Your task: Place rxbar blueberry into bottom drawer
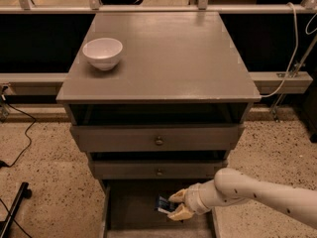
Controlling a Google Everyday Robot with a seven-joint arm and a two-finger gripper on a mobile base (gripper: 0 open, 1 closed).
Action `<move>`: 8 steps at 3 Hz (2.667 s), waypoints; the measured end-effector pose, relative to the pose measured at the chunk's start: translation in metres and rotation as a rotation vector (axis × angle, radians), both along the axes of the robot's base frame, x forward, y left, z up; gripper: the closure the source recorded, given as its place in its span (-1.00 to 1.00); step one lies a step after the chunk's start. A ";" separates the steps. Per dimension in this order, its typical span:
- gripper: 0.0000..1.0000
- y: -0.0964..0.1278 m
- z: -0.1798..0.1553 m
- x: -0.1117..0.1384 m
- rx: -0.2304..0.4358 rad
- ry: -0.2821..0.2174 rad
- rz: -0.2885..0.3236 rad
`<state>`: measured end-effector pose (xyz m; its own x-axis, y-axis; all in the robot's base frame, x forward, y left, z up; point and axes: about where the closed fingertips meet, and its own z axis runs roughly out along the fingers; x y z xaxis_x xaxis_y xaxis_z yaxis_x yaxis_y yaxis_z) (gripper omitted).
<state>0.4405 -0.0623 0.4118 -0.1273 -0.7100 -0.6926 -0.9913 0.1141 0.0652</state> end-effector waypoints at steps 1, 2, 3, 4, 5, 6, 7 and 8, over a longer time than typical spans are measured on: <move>1.00 -0.001 0.004 -0.006 0.062 -0.064 0.049; 1.00 -0.003 0.007 -0.007 0.069 -0.103 0.070; 1.00 -0.005 -0.008 0.004 0.054 -0.130 0.041; 1.00 -0.007 -0.035 0.031 0.063 -0.205 0.019; 1.00 -0.016 -0.074 0.053 0.073 -0.317 0.047; 1.00 -0.033 -0.144 0.062 0.120 -0.329 0.103; 1.00 -0.043 -0.181 0.064 0.138 -0.292 0.115; 0.63 -0.042 -0.211 0.068 0.144 -0.228 0.095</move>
Offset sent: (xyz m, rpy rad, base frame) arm -0.0054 -0.0012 0.0007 0.0518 -0.0478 0.0410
